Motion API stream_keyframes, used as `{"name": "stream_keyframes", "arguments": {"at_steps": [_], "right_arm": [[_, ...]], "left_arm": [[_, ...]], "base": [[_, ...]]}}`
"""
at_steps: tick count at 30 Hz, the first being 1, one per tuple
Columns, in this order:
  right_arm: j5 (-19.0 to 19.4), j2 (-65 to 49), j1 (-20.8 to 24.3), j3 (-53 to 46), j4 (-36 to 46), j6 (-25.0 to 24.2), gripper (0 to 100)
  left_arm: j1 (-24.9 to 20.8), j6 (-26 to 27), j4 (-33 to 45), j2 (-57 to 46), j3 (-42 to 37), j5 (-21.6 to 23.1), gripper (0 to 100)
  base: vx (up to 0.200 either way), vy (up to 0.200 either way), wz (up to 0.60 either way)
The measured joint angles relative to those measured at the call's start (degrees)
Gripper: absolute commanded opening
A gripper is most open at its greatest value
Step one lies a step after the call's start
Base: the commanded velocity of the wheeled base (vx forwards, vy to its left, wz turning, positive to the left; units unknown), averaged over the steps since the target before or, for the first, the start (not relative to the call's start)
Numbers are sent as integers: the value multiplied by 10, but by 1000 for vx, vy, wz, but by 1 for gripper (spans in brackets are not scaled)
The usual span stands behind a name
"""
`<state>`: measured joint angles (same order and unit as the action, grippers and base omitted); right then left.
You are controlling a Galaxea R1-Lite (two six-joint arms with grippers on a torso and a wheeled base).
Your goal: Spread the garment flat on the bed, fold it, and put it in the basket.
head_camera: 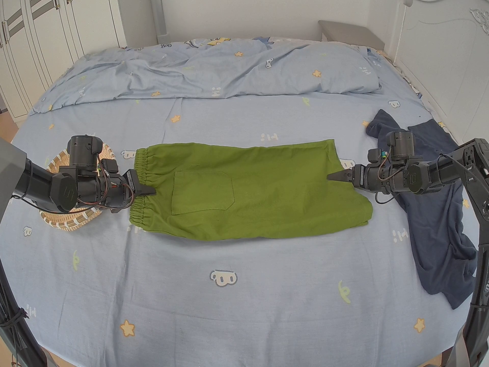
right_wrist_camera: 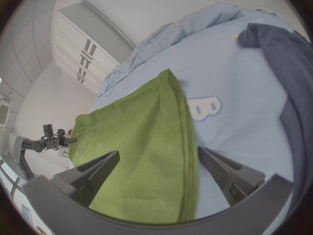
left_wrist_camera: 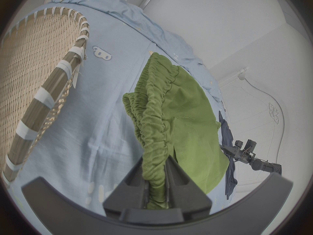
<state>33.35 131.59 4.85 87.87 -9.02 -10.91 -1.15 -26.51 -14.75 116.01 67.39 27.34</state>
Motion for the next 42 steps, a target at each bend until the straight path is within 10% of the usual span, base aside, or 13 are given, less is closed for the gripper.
{"name": "stream_keyframes", "arguments": {"at_steps": [9,10,42], "right_arm": [[19,-2,11,-13,-23,-29,100],[19,-2,12,-14,-27,-33,0],[46,-100,-19,-35,40,-104,0]], "left_arm": [[0,0,0,0,0,0,0],[0,-1,0,0,0,0,0],[3,-3,87,-13,23,0,0]], "base": [[0,0,0],[0,0,0],[0,0,0]]}}
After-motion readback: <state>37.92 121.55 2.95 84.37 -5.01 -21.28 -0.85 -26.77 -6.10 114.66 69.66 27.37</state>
